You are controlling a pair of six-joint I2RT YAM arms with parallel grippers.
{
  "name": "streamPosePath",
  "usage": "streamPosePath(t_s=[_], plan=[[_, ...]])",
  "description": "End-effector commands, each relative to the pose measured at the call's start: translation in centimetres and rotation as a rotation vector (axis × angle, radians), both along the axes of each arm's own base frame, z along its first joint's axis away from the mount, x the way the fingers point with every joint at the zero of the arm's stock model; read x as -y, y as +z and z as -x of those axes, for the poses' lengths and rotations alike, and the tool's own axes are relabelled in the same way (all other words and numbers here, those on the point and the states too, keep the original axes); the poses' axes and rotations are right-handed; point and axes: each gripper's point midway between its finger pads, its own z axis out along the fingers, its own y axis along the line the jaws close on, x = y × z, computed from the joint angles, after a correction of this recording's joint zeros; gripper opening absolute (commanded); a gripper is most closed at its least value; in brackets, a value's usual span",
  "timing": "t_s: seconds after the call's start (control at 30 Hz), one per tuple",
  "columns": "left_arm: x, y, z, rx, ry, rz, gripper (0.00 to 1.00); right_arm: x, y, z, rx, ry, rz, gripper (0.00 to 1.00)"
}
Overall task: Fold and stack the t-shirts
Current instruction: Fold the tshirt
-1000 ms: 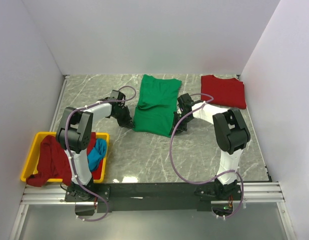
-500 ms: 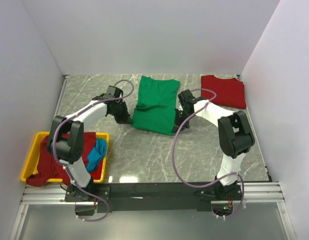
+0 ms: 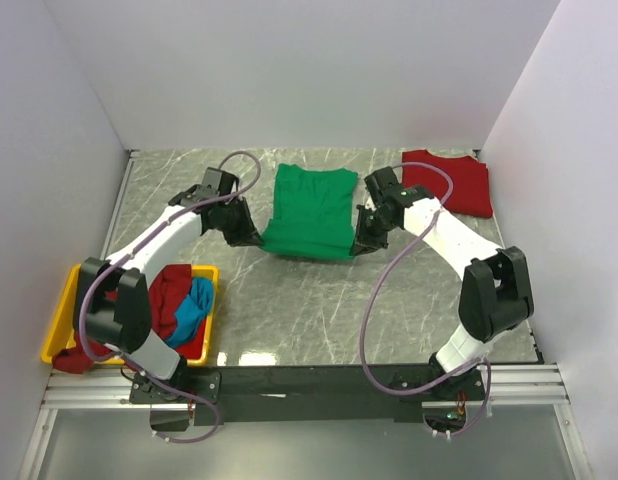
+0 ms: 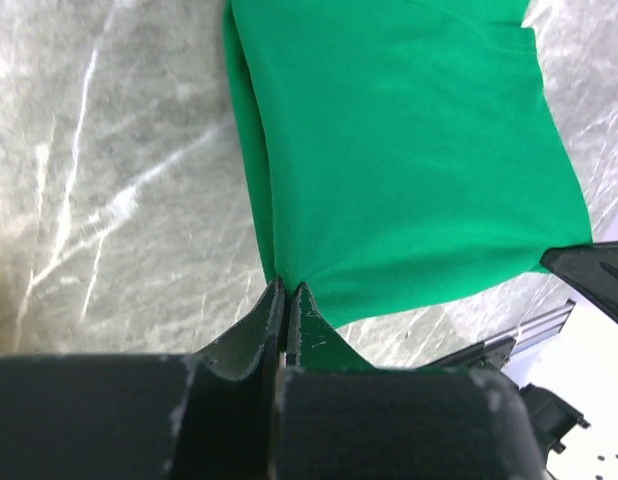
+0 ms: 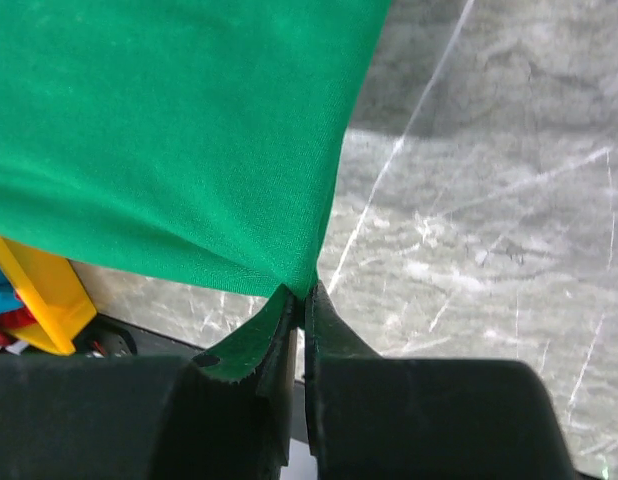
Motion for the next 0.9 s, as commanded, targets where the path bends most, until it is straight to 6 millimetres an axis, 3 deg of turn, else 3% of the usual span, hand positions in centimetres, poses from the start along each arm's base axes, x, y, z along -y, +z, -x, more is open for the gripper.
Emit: streamPosePath(t_s=[0.0,0.2,0.5,0.7,0.87], plan=[[-0.7,0.7,2.2,-0.015,-0.004,-0.024,0.01,1.6,1.2,2.0,0.008,0.013,0.070,0.00],[0.0,2.5,5.9,-0.027,-0.035,-0.023,0.01,1.8,2.5,5.8,-0.007,0.042,0.089,0.00],[0.2,6.4,12.2,-0.065,-0.006,0.066,0.01,2.3,6.6,11.2,0.013,0.012,0.046,0.00],[0.5,7.9,12.0,-0.029,-0.011,0.090,0.01,2.8,7.9,10.8,0.060,-0.039,0.042,0.00],[0.8,6.5,11.3,-0.067,-0.043,0.056,0.00,2.6,6.5,9.4,0.049,-0.060,0.067,0.00]])
